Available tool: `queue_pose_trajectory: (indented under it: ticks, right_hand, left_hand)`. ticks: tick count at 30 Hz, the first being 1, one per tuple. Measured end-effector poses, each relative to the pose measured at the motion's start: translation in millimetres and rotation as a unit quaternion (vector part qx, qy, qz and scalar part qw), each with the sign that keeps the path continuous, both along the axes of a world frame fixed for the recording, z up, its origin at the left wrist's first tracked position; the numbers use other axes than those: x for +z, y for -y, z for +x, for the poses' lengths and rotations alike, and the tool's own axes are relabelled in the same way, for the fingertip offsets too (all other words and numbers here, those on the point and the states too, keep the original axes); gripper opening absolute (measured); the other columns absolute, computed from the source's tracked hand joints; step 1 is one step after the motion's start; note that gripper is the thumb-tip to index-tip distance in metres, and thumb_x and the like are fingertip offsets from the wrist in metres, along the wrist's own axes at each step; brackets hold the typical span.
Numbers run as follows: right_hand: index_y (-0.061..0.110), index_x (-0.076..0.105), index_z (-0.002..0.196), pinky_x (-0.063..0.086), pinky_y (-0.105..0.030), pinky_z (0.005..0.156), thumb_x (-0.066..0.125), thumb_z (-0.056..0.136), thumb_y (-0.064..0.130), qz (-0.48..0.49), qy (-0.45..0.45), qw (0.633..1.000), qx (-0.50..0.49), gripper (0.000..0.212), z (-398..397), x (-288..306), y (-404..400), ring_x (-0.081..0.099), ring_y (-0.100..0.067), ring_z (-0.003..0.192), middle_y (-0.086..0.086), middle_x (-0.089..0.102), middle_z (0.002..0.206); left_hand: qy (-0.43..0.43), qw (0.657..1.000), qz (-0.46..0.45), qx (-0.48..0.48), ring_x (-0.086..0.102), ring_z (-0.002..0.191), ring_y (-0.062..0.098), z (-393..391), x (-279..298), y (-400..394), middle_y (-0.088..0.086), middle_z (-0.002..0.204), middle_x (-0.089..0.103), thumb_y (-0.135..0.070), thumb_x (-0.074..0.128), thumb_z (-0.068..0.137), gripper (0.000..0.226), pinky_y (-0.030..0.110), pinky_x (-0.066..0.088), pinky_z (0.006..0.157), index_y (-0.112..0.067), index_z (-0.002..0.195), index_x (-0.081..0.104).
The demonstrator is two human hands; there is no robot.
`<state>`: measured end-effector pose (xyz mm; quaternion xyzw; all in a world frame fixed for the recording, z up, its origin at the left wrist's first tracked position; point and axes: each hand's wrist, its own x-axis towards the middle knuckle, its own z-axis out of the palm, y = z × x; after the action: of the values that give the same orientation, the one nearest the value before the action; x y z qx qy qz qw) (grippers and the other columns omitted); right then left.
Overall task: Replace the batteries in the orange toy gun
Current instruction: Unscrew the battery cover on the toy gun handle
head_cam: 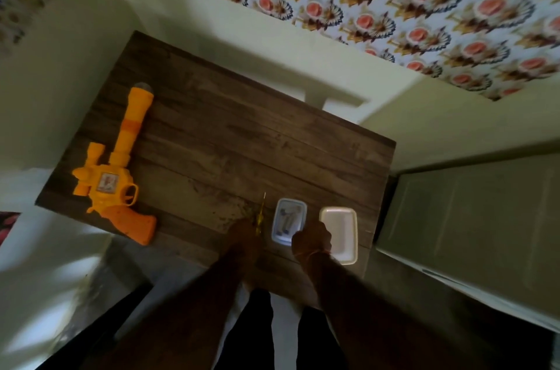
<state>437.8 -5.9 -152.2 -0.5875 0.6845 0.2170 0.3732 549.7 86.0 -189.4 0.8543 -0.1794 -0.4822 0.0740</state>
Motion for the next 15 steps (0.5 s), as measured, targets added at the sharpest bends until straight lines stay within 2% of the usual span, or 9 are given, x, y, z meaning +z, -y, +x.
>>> queue_pose_trajectory:
  ticks: [5, 8, 10, 13, 15]
  right_hand:
    - [0.001, 0.048, 0.128, 0.04, -0.029, 0.1, 0.05, 0.095, 0.022, 0.01, -0.013, 0.999, 0.046, 0.039, 2.5, 2.8, -2.9, 0.051, -0.029, 0.124, -0.015, 0.052, 0.133]
    - [0.004, 0.053, 0.122, 0.044, -0.029, 0.094, 0.057, 0.09, 0.022, 0.007, -0.008, 0.999, 0.033, 0.037, 3.5, 7.2, -8.9, 0.056, -0.029, 0.118, -0.013, 0.057, 0.127]
    - [0.005, 0.057, 0.118, 0.047, -0.029, 0.088, 0.058, 0.089, 0.022, -0.006, 0.003, 1.0, 0.03, 0.034, 1.4, 11.8, -13.4, 0.059, -0.028, 0.113, -0.013, 0.062, 0.122]
    - [0.007, 0.057, 0.115, 0.042, -0.024, 0.078, 0.058, 0.089, 0.021, -0.037, 0.037, 0.998, 0.044, 0.03, -2.5, 25.3, -18.1, 0.06, -0.027, 0.109, -0.011, 0.063, 0.117]
    - [0.009, 0.056, 0.116, 0.041, -0.023, 0.08, 0.059, 0.088, 0.021, -0.056, 0.071, 0.995, 0.052, 0.03, -4.5, 37.2, -19.6, 0.059, -0.026, 0.11, -0.01, 0.062, 0.118]
  left_hand:
    - [0.017, 0.999, -0.002, -0.034, 0.058, 0.114, 0.026, 1.4, -2.0, -0.4, 0.01, 0.126, 0.061, -0.026, 0.051, 0.101, 0.026, 0.03, 0.042, 0.088, -0.012, 0.119, 0.062]
    - [0.031, 0.998, -0.01, -0.05, 0.057, 0.116, 0.026, 3.6, 1.6, -0.1, 0.01, 0.127, 0.06, -0.028, 0.051, 0.101, 0.028, 0.029, 0.041, 0.087, -0.012, 0.121, 0.06]
    - [0.034, 0.997, -0.022, -0.062, 0.057, 0.118, 0.028, 6.5, 3.7, -1.4, 0.012, 0.128, 0.06, -0.029, 0.051, 0.101, 0.029, 0.033, 0.043, 0.094, -0.01, 0.121, 0.06]
    - [0.041, 0.995, -0.033, -0.088, 0.056, 0.119, 0.028, 11.8, 15.7, -1.6, 0.012, 0.131, 0.059, -0.029, 0.051, 0.1, 0.032, 0.038, 0.045, 0.1, -0.011, 0.124, 0.058]
    - [0.059, 0.992, -0.049, -0.101, 0.054, 0.122, 0.031, 17.2, 28.9, -1.8, 0.014, 0.134, 0.057, -0.035, 0.048, 0.101, 0.039, 0.039, 0.043, 0.103, -0.009, 0.129, 0.056]
